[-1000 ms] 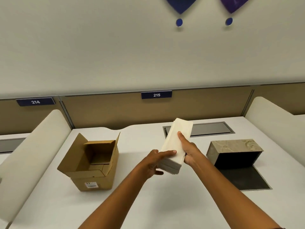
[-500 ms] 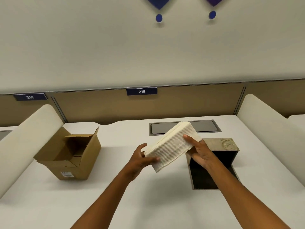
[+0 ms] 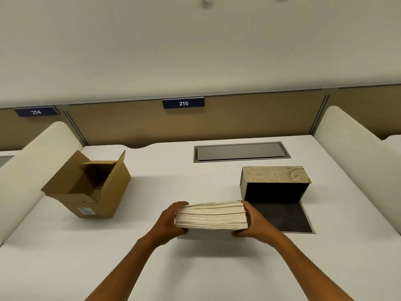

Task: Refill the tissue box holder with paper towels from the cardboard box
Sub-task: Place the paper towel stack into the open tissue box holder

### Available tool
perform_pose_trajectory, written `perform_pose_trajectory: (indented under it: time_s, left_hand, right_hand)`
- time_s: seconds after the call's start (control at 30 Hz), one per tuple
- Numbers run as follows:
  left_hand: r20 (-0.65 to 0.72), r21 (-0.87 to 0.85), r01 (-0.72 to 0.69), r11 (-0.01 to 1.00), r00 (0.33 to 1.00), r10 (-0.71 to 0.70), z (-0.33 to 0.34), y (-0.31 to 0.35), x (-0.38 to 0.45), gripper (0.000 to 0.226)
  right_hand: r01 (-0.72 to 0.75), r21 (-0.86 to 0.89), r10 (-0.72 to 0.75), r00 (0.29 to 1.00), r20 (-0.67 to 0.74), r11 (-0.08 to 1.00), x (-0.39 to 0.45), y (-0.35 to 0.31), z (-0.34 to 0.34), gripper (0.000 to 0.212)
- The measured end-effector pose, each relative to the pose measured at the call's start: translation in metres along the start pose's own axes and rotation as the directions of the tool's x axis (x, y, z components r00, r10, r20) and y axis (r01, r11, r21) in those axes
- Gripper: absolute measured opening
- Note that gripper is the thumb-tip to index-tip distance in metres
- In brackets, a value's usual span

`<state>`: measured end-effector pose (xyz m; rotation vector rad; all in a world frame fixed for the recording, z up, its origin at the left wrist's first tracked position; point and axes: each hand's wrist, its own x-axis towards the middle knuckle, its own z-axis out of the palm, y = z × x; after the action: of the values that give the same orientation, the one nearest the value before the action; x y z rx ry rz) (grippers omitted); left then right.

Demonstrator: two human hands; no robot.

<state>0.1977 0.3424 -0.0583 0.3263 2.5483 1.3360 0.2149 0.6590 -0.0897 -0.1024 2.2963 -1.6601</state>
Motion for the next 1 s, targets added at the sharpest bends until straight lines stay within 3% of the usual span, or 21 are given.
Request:
perform_pose_trajectory:
  time_s: [0.2, 0.4, 0.5, 0.63, 0.83, 1.0]
  left_hand:
    - [0.060, 0.184, -0.058, 0.981, 0.997, 0.047, 0.024, -0.038, -0.021, 0.074]
    - [0.076, 0.103, 0.013, 0.995, 0.997, -0.021, 0.041, -0.053, -0.030, 0.105]
    - [0.103, 0.105, -0.008, 0.994, 0.995, -0.003, 0.037, -0.057, -0.027, 0.110]
    - [0.117, 0.131, 0.014, 0.991, 0.993, -0.030, 0.028, -0.057, -0.019, 0.107]
    - [0.129, 0.120, 0.024, 0.992, 0.991, -0.039, 0.028, -0.059, -0.018, 0.101]
    - [0.129, 0.101, 0.009, 0.995, 0.991, -0.022, 0.029, -0.060, -0.018, 0.066]
  right_hand:
    - [-0.038, -0.122, 0.034, 0.999, -0.036, 0.992, -0.015, 0.032, 0.035, 0.077]
    - [-0.007, -0.159, -0.008, 0.995, -0.094, 0.987, -0.020, 0.037, 0.044, 0.090]
    - [-0.017, -0.176, 0.005, 0.998, -0.066, 0.984, -0.017, 0.034, 0.046, 0.108]
    - [-0.044, -0.169, 0.032, 0.997, -0.075, 0.985, -0.013, 0.034, 0.044, 0.117]
    - [-0.070, -0.155, 0.055, 0.994, -0.097, 0.985, -0.016, 0.035, 0.041, 0.112]
    - [-0.107, -0.158, 0.089, 0.989, -0.115, 0.982, -0.016, 0.038, 0.042, 0.084]
